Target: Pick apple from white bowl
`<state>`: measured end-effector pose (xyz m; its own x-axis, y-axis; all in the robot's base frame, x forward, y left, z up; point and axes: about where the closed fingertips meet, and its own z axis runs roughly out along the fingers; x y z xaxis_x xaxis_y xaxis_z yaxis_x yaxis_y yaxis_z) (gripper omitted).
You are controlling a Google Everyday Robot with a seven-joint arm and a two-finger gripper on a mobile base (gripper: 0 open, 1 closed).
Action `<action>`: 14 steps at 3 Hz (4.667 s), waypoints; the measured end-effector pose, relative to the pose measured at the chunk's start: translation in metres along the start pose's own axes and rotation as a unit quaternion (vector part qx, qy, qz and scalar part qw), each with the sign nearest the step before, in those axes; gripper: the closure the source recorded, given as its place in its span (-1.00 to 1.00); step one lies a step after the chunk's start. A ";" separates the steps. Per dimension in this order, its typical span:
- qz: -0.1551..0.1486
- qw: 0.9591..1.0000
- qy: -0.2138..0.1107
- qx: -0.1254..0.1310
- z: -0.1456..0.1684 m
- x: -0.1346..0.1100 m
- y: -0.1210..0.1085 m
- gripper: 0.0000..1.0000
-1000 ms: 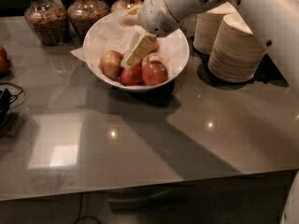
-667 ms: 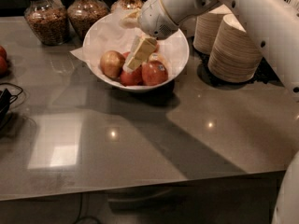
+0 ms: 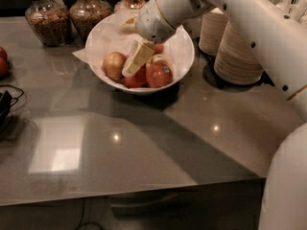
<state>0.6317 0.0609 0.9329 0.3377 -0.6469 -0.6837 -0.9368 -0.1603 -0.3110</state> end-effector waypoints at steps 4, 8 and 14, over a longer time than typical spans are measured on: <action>-0.017 0.999 -0.005 -0.041 0.021 -0.006 0.005 -0.52; 0.012 0.998 0.010 -0.059 0.051 0.018 -0.003 0.36; -0.031 0.998 -0.058 -0.023 0.005 -0.011 -0.014 1.00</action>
Offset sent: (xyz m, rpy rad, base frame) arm 0.0232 0.0173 0.0107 -0.0344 -0.0380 0.0518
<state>0.6414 0.0735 0.9412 0.4008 -0.5448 -0.7366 -0.9162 -0.2337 -0.3256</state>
